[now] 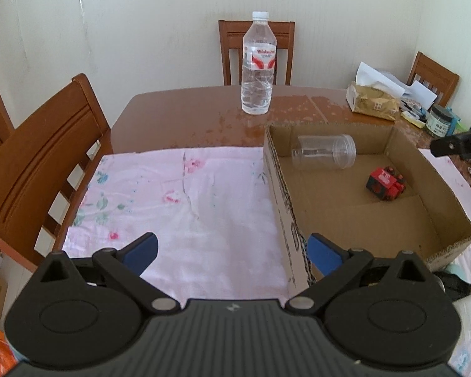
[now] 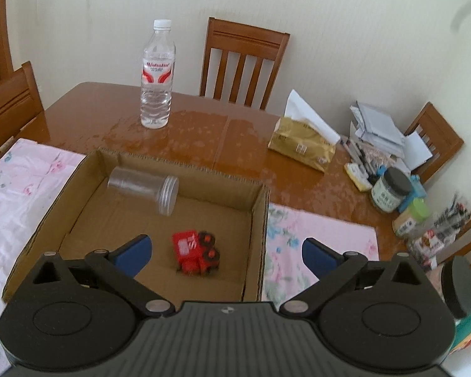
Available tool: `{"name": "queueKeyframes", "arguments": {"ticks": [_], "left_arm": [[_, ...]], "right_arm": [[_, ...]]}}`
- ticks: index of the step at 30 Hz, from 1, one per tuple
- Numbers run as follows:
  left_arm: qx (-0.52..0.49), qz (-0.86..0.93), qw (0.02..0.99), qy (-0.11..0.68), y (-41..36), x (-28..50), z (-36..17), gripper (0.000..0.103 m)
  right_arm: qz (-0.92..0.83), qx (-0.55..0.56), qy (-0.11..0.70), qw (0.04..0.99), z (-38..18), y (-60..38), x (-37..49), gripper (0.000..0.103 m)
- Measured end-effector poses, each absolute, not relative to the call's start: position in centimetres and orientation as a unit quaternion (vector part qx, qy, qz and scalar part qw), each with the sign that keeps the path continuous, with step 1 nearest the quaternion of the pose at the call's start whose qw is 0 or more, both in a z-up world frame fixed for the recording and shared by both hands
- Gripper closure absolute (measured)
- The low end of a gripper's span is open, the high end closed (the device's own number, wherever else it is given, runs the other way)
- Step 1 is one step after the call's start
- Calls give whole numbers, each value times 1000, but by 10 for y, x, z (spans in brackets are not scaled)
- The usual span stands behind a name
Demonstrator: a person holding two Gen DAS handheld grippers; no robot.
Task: Organize rigid objects
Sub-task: 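Lower the red train into the cardboard box and open the right gripper, then move the left tool to the black cube toy while the right tool approaches the white plastic box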
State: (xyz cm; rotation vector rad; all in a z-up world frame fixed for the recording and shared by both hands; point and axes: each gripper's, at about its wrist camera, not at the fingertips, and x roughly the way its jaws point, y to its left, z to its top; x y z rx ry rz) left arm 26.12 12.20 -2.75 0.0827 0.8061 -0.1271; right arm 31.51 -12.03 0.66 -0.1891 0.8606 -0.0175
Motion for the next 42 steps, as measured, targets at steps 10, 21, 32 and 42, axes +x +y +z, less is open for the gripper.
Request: {"name": "queueKeyframes", "arguments": {"ticks": [10,21,32,42], "left_arm": [[30,-32,909,415,110,238,-40,2],[49,13,898,437,80,184,-39,2],[61,-24,888,455,62,166,-51,2],[61,-47,883,463,52,190,-75,2]], "right_arm": [[-17,-67,441,895,-15,-135,252,0],[35,-74,462,883,-55,-140,179,0],[-7,-31,489,872,-96,-138,151,0],[-26,-51,520,852,-116,-147,138,0]]}}
